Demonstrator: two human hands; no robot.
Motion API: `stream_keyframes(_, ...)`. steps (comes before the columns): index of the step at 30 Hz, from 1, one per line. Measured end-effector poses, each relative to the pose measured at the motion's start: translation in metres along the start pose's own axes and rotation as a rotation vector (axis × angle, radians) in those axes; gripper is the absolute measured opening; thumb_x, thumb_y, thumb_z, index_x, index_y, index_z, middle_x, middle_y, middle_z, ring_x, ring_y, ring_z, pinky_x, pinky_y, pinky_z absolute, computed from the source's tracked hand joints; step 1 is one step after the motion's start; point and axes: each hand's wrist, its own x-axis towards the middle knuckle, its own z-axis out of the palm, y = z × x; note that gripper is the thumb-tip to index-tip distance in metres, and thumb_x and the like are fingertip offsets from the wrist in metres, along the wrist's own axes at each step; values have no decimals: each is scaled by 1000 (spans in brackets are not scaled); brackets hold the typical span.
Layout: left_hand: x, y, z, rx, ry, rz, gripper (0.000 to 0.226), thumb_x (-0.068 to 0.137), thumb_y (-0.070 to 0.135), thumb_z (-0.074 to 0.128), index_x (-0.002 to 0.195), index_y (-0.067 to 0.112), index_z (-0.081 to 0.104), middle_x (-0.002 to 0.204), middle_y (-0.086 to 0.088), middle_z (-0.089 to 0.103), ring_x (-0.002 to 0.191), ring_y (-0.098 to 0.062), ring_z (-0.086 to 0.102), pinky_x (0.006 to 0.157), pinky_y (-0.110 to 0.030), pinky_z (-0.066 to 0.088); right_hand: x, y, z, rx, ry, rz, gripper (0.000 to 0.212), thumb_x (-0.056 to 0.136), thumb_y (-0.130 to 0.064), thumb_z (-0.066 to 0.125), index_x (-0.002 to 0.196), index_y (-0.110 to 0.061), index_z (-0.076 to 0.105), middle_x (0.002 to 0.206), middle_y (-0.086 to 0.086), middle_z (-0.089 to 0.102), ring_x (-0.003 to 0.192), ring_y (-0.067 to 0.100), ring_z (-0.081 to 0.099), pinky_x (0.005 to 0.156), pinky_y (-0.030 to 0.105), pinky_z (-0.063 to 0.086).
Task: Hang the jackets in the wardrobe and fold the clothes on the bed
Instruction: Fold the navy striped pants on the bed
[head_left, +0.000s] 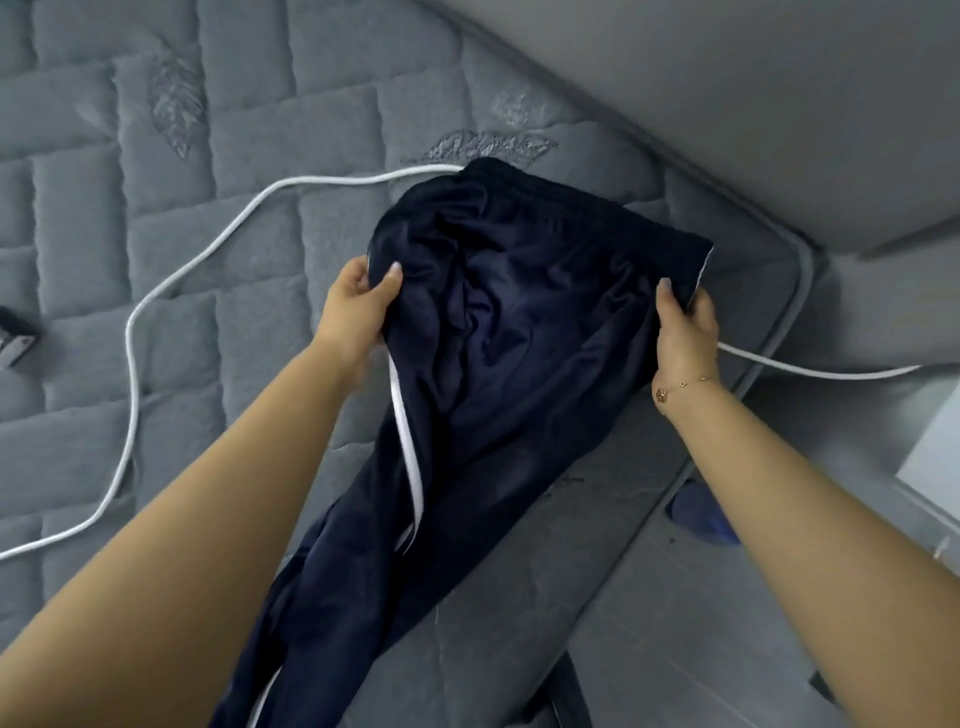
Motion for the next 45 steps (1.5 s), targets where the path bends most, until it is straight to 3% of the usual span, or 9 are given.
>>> stream_keyframes(7,-89,-96,-61,171,170,41,39,89,27,70,124,22,53,121,6,57,108,-8,59,82,-17,51,-102,56,4,-48,67,-33,51,95,-19,62,140,-19,38,118,-19,53,101,-15,53,82,4,46)
stream_keyframes(11,-181,-163,-99,561,183,254,31,83,31,74,107,29,55,104,13,51,95,-7,55,84,-33,51,-182,112,5,-104,61,20,38,95,-17,61,127,-27,44,123,-9,54,104,-3,57,93,21,49)
stream_keyframes(15,-251,-236,-140,1078,66,140,71,75,66,66,133,31,44,127,5,42,115,-17,43,93,-38,40,-258,162,9,-191,17,94,37,94,-23,62,130,-23,50,127,-7,54,102,-4,57,100,33,49)
stream_keyframes(18,-271,-272,-171,1304,23,152,71,84,53,64,143,30,32,136,0,35,121,-23,37,93,-39,40,-312,194,10,-204,-6,106,31,96,-20,60,126,-19,56,125,-4,59,98,-5,59,94,28,52)
stream_keyframes(22,-269,-266,-203,961,10,194,30,97,16,56,126,10,56,124,-10,55,112,-27,51,87,-34,43,-379,227,7,-214,-26,140,22,98,-15,53,117,-18,62,116,-4,61,107,8,60,90,29,53)
stream_keyframes(30,-266,-193,-325,-177,-104,-109,13,91,21,67,87,12,75,83,-6,75,74,-15,70,66,-24,56,-443,251,18,-292,-184,102,20,98,-13,51,97,-24,67,101,-3,69,91,8,65,71,19,54)
stream_keyframes(36,-270,-243,-382,278,479,29,34,93,25,64,123,8,57,117,-6,61,104,-18,59,90,-28,47,-455,256,62,-426,-353,103,19,97,-20,55,113,-24,65,108,-13,63,101,-3,57,87,20,50)
stream_keyframes(41,-313,-286,-342,782,178,614,44,80,27,78,120,22,61,124,2,55,113,-20,51,95,-33,39,-440,253,86,-560,-397,54,24,98,-17,52,119,-20,64,104,-17,60,95,-7,54,76,10,42)
stream_keyframes(45,-301,-307,-313,1191,-10,367,80,79,51,71,148,42,31,154,7,27,136,-20,27,106,-42,22,-419,240,98,-677,-385,-95,23,97,-14,52,114,-21,65,107,-11,63,96,-2,57,84,14,44)
